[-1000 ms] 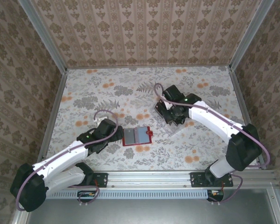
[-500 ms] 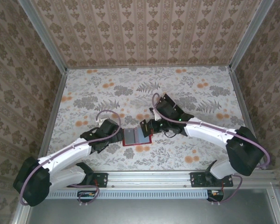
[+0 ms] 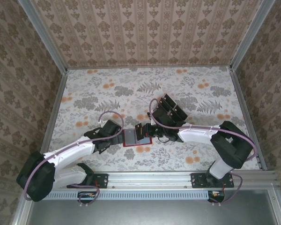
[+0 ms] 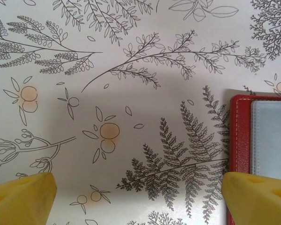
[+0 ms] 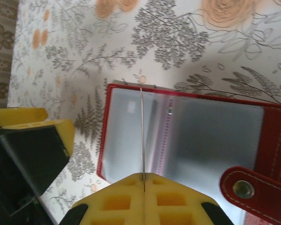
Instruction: Put the credit cards into the card holder
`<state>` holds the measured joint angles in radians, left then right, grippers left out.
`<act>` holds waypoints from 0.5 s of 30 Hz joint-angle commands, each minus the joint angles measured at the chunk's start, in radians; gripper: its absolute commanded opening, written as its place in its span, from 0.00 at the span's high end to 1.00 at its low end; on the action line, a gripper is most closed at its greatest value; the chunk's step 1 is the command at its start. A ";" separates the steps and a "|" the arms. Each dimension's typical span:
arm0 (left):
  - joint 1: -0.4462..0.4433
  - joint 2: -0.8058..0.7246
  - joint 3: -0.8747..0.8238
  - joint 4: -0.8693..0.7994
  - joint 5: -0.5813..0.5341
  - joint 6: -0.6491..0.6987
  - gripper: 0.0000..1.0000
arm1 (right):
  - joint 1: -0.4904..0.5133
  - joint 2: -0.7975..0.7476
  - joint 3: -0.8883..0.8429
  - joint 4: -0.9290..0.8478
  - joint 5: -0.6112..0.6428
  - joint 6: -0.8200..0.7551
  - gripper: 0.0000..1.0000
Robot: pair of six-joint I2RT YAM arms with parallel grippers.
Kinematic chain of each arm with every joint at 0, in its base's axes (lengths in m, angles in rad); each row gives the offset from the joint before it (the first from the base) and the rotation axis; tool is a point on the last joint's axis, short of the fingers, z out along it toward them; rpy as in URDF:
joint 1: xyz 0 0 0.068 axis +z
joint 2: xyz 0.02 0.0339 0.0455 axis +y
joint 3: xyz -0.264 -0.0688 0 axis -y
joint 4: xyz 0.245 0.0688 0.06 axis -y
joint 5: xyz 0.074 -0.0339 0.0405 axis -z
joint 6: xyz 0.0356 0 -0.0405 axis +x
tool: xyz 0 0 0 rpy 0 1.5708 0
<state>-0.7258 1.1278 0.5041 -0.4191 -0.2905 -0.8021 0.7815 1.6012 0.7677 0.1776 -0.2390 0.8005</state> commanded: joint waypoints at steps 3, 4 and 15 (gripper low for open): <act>-0.018 0.025 0.053 0.004 0.005 0.042 0.00 | -0.007 0.028 -0.040 0.049 0.050 0.021 1.00; -0.022 0.031 0.056 0.011 0.005 0.044 0.00 | -0.009 0.030 -0.045 0.055 0.049 0.024 1.00; -0.069 0.111 0.082 0.073 0.003 0.052 0.00 | -0.009 0.043 -0.063 0.070 0.052 0.037 1.00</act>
<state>-0.7849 1.2224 0.5617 -0.3611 -0.2840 -0.7696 0.7761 1.6310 0.7265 0.2344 -0.2134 0.8219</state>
